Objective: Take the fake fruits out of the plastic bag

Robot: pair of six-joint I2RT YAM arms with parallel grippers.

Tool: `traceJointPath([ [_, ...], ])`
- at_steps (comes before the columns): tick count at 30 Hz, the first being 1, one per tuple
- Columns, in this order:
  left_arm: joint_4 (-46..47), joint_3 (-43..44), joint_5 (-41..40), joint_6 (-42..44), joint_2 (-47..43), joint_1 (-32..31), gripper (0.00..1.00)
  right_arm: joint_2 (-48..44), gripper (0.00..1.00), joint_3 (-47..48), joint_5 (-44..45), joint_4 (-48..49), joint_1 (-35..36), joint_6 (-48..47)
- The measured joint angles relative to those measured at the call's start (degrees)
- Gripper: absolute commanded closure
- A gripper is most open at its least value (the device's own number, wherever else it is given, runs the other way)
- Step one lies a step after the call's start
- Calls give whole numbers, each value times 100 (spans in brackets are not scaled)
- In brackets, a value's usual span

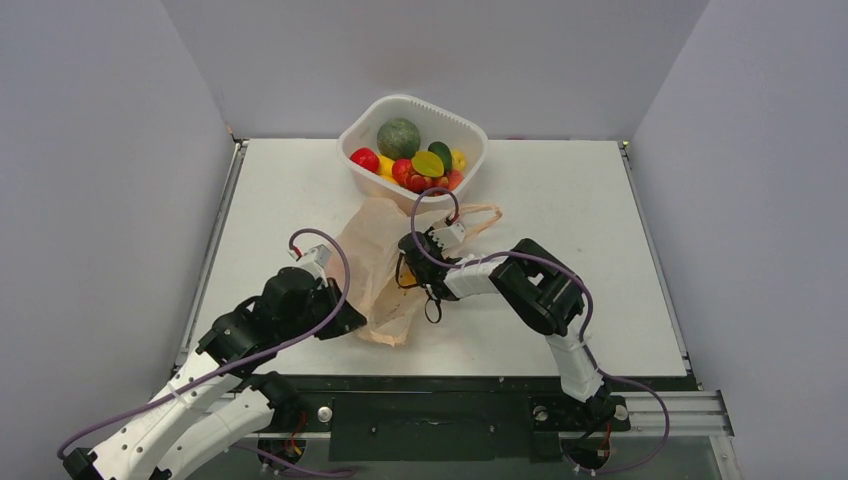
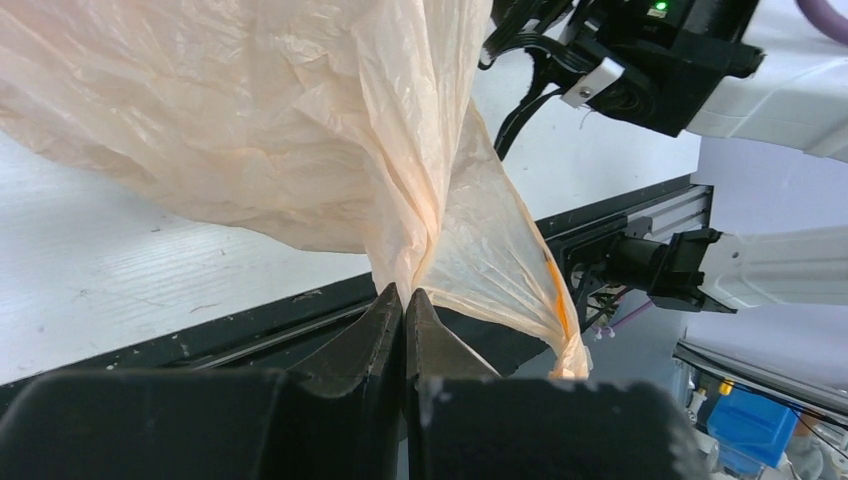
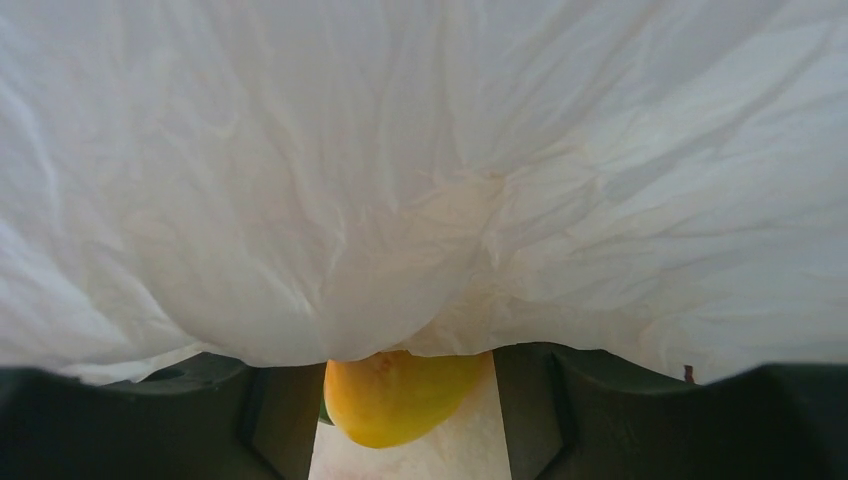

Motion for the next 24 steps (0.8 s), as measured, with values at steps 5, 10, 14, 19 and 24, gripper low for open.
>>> traceJointPath([
  [5,-184,11,-129,90,4,0,100,0,72,-2,-101,37,-31,-59],
  [10,-354,59,-247,197,37,-2,100,-11,89,-70,-188,168,-48,-205],
  [14,-433,61,-273,247,39,-2,100,-98,97,-225,-330,275,-52,-323],
  [19,-590,70,-424,367,17,-2,100,-382,100,-616,-516,365,-52,-422],
  [24,-848,341,-601,748,149,-2,100,-612,100,-776,-815,367,-52,-498],
])
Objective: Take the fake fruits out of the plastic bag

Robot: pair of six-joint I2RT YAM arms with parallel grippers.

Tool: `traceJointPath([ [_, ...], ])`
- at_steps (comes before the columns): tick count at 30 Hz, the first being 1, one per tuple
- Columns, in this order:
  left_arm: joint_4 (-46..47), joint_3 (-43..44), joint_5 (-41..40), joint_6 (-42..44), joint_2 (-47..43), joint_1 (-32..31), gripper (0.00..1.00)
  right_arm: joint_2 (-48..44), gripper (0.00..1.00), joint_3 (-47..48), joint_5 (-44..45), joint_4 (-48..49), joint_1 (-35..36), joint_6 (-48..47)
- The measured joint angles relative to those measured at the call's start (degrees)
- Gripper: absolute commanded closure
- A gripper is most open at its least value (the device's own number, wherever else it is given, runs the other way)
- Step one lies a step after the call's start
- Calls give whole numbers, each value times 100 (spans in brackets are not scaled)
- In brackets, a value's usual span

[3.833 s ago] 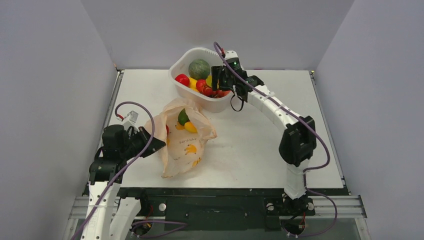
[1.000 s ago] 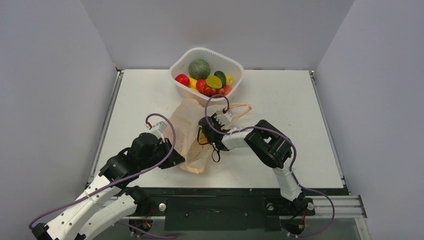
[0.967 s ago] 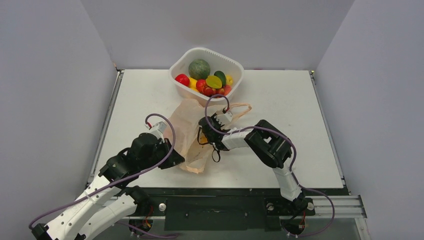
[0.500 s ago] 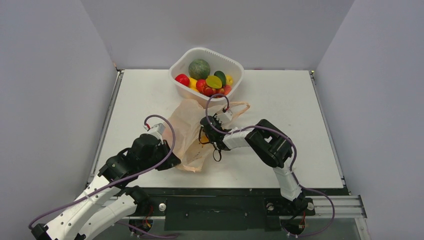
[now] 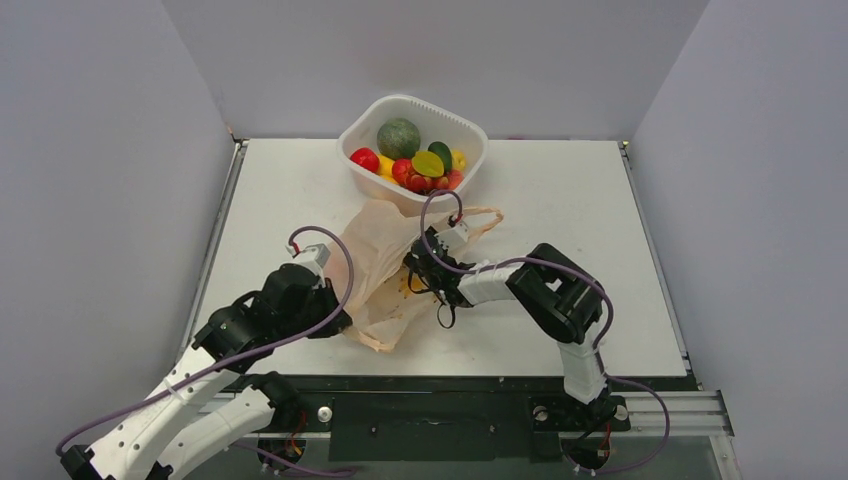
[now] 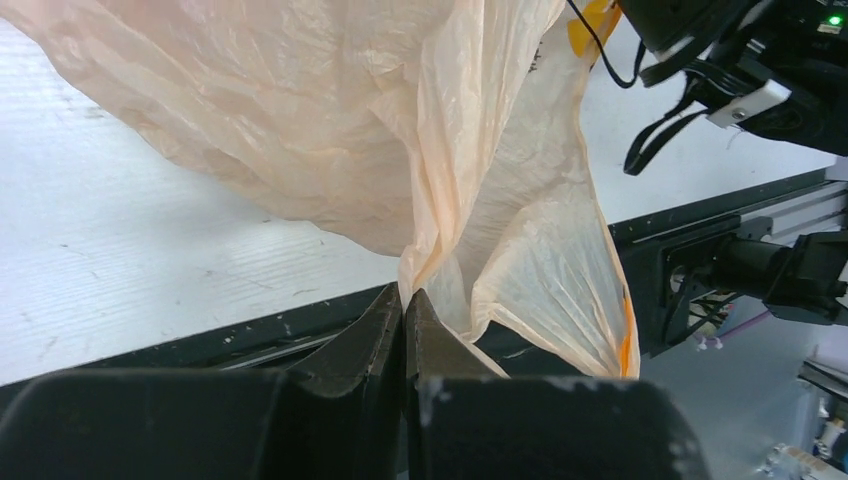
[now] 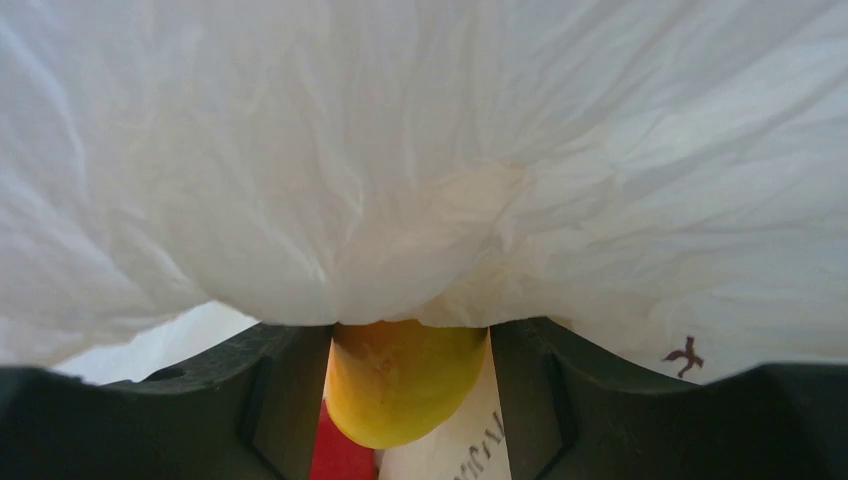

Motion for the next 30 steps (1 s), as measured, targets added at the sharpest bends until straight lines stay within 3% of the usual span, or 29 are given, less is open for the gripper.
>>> traceJointPath([
  [9,-129,160,-254,691,275,0,100,-688,100,-529,-673,15,2,-72],
  [22,-131,79,-356,813,85,0,100,-1989,100,-1445,-1484,-125,197,-745],
  [30,-129,68,-420,800,28,0,100,-2562,100,-1910,-3202,227,234,-1469],
])
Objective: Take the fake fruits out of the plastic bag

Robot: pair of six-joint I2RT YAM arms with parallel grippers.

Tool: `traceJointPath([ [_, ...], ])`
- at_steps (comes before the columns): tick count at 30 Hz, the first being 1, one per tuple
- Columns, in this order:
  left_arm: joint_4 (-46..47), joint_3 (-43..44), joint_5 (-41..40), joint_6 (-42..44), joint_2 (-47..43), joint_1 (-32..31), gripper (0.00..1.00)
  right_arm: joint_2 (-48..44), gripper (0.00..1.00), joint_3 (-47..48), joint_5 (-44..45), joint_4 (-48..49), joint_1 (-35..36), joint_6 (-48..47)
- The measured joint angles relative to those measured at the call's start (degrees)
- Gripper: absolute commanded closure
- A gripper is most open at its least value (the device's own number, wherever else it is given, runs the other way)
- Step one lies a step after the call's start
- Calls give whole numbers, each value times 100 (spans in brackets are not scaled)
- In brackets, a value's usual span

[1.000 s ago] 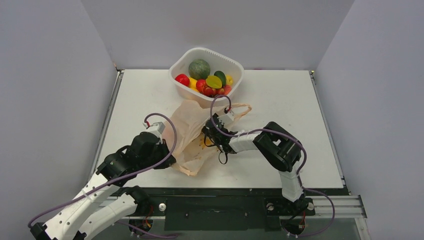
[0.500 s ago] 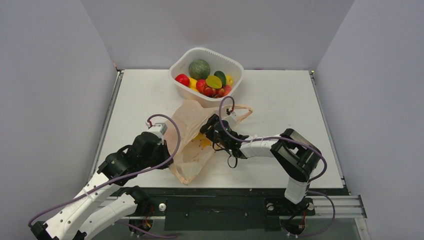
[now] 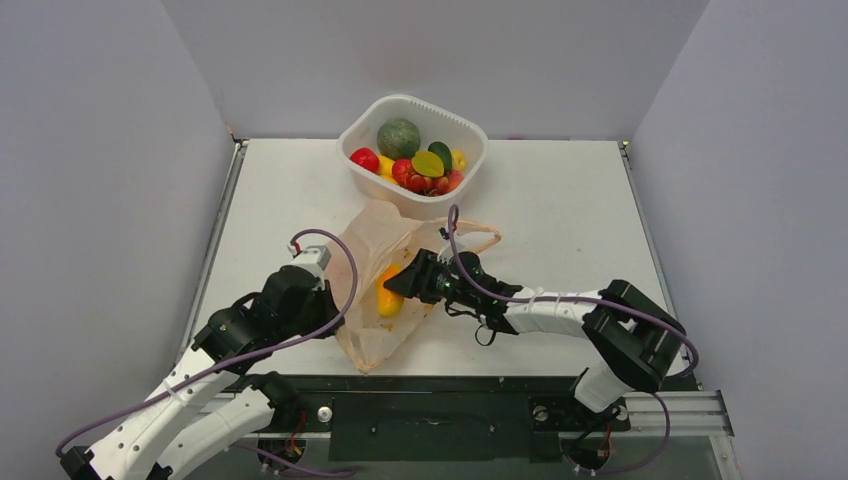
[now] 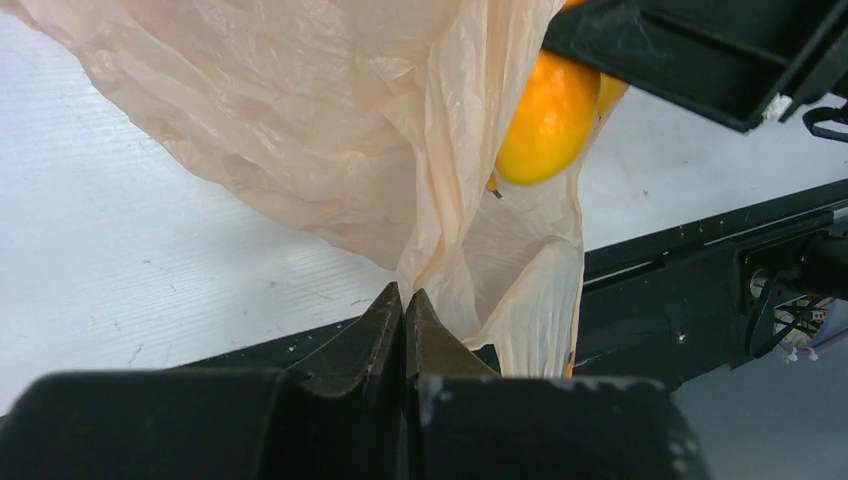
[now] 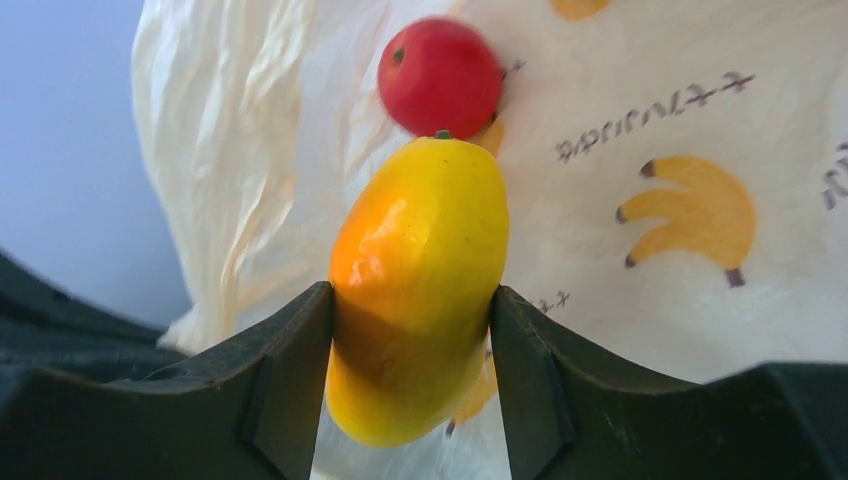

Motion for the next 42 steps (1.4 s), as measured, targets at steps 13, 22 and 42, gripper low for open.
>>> traceJointPath([
  [13,-2,-26,-24,-7,-26,0,100,-2085,100,243,-625,-2131,-20,-2162],
  [22,-2,-26,-24,-13,-83,0,100,-2787,100,1740,468,-3812,-254,-3497],
  [42,0,-26,-17,-24,-313,0,100,1749,100,5528,1307,-4448,-1751,-3681],
])
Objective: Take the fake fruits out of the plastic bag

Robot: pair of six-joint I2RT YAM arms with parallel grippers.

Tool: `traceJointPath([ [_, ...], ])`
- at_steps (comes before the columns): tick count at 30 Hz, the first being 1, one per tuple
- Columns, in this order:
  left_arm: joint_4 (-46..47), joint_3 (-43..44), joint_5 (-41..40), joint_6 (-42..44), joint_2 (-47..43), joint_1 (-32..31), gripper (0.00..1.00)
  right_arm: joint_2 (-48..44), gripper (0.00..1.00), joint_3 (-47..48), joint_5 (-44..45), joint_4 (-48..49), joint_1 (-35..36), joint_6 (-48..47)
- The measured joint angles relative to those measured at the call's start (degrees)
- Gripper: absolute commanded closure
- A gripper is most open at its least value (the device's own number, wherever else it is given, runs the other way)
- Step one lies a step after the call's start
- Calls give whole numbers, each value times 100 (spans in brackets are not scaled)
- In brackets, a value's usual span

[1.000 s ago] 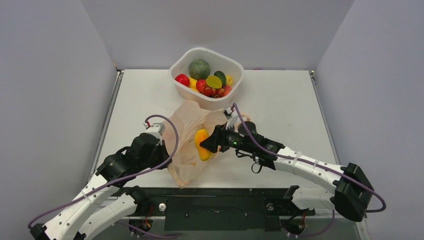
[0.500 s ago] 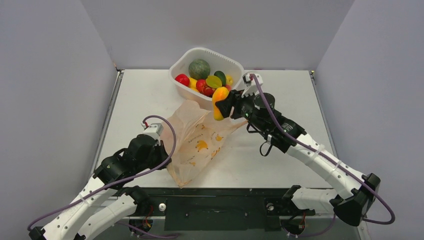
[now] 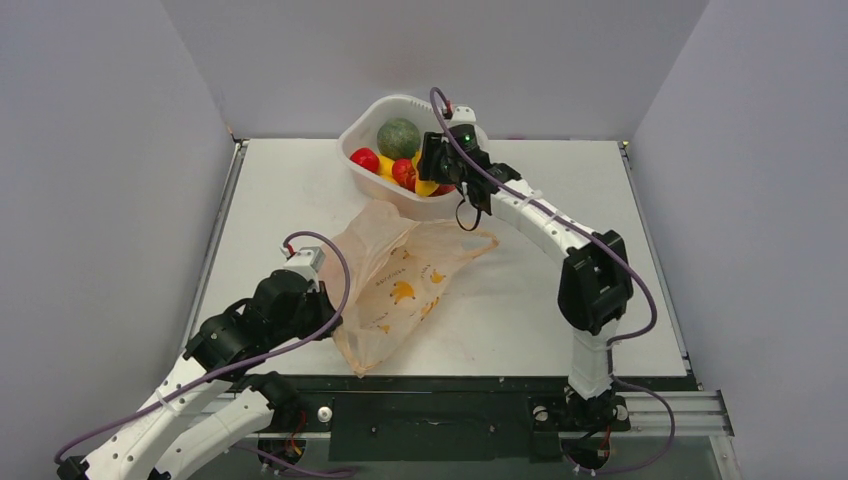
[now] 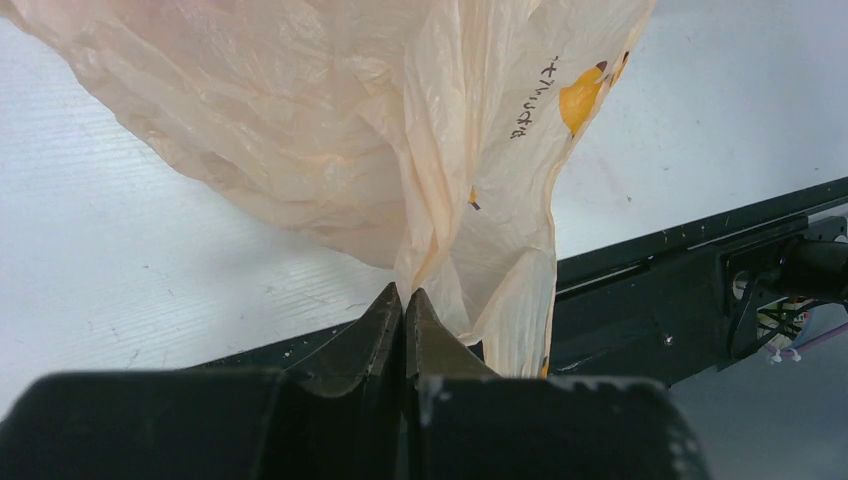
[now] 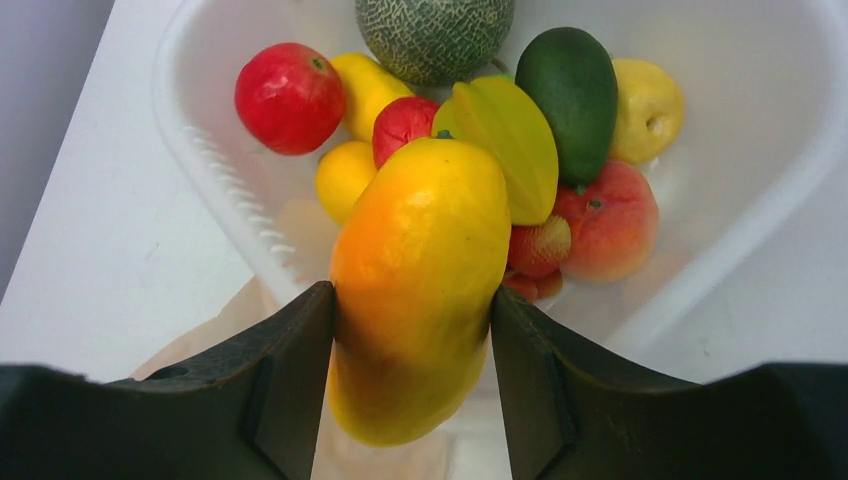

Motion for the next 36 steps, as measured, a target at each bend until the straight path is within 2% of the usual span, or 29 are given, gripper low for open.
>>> traceJointPath([
  [6,2,-2,2,0,-35,0,100,1143,99,1259,188,2,-63,35],
  [11,2,-2,9,2,13,0,100,1904,90,2210,326,184,-63,107],
  [21,-2,-2,24,2,160,0,100,2994,77,2953,496,938,-63,422],
  [25,-2,-2,24,0,160,0,100,3497,66,3427,533,1207,-61,529],
  [31,-2,-2,20,-7,160,0,100,3836,39,3644,678,1491,-37,553],
  [36,-2,-2,20,-20,160,0,100,3866,28,3735,826,1497,46,278],
])
